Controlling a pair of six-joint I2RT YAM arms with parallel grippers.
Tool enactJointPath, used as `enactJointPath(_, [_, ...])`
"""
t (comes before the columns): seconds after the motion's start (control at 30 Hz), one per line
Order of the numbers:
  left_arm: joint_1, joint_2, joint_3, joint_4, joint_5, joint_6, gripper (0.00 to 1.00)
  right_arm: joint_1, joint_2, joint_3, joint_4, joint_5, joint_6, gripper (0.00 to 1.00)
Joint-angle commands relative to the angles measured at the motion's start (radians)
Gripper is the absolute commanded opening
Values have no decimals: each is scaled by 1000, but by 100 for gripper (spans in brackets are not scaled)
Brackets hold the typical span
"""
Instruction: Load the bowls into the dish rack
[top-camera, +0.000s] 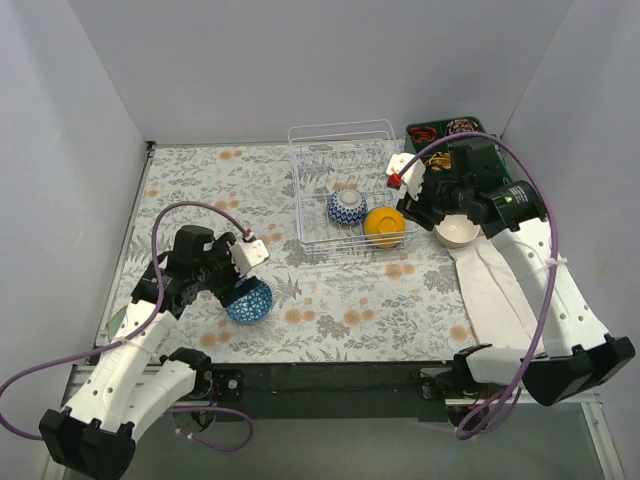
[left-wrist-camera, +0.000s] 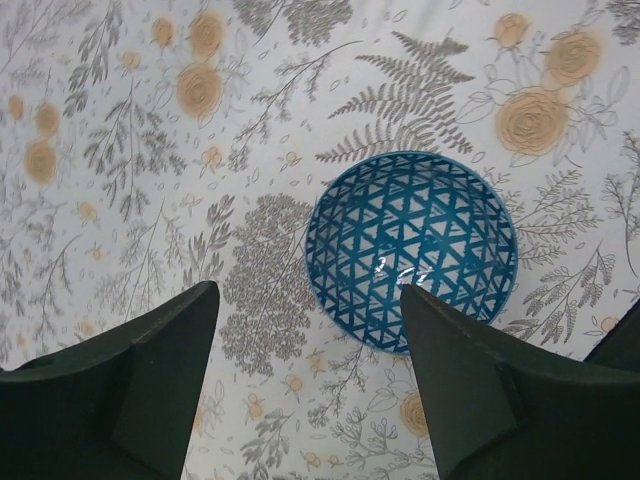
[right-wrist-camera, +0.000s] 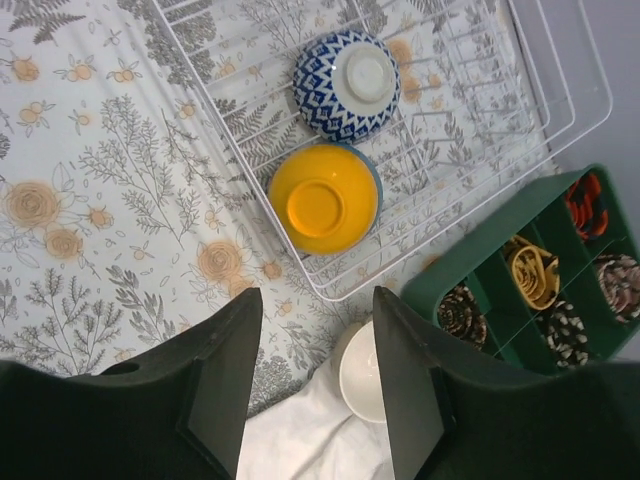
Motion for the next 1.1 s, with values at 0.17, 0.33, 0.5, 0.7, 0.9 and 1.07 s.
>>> enactJointPath(0.17, [106,89,-23,227,-428,-421,87,280,29,114,-54,122,63,59])
enactJointPath(0.33, [350,309,193,106,-348,-704,93,547,173,118,-16,176,1,61])
enactJointPath(0.5, [503,390,325,42,-149,-854,92,731,281,83,104,156,-36,59])
enactJointPath(0.7, [669,399,348,48,-50,-920,92,843,423,101,152,79,-30,57])
enactJointPath(0.9, [698,321,355,57,-57,-899,91,886,623,271,208,105,-21,56])
enactJointPath(1.07, [703,276,365,25,-70,-856,91,893,720,357,208,56,-62,56])
